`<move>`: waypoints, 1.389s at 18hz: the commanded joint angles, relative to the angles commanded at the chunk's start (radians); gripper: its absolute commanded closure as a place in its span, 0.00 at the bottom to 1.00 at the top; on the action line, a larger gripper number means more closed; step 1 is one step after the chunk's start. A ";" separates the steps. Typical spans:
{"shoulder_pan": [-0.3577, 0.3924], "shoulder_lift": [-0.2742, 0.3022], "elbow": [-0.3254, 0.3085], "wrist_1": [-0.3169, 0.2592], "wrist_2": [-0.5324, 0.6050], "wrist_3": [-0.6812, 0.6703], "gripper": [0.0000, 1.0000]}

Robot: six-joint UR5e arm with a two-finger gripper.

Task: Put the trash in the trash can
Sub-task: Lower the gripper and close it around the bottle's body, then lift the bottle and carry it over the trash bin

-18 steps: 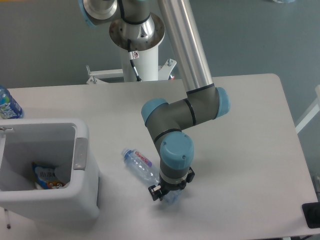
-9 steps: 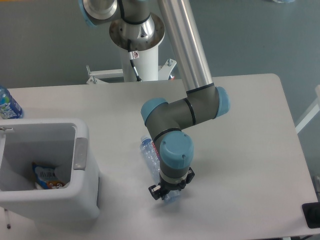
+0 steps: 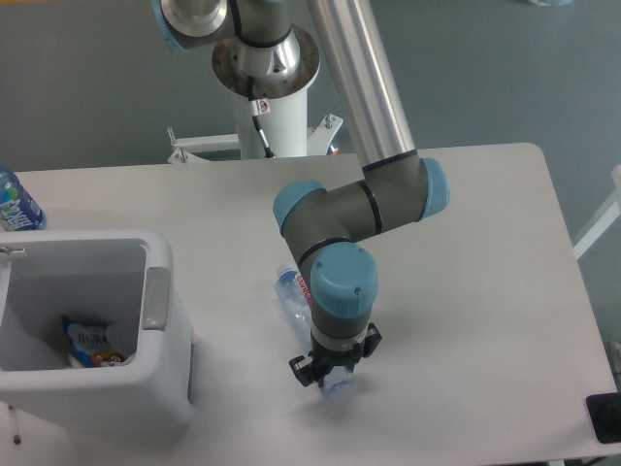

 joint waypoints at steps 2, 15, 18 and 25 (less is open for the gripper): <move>0.005 0.021 0.005 0.000 0.000 0.020 0.44; 0.083 0.212 0.302 0.222 -0.330 -0.026 0.44; 0.063 0.241 0.305 0.284 -0.336 -0.057 0.44; -0.109 0.295 0.288 0.285 -0.333 -0.061 0.45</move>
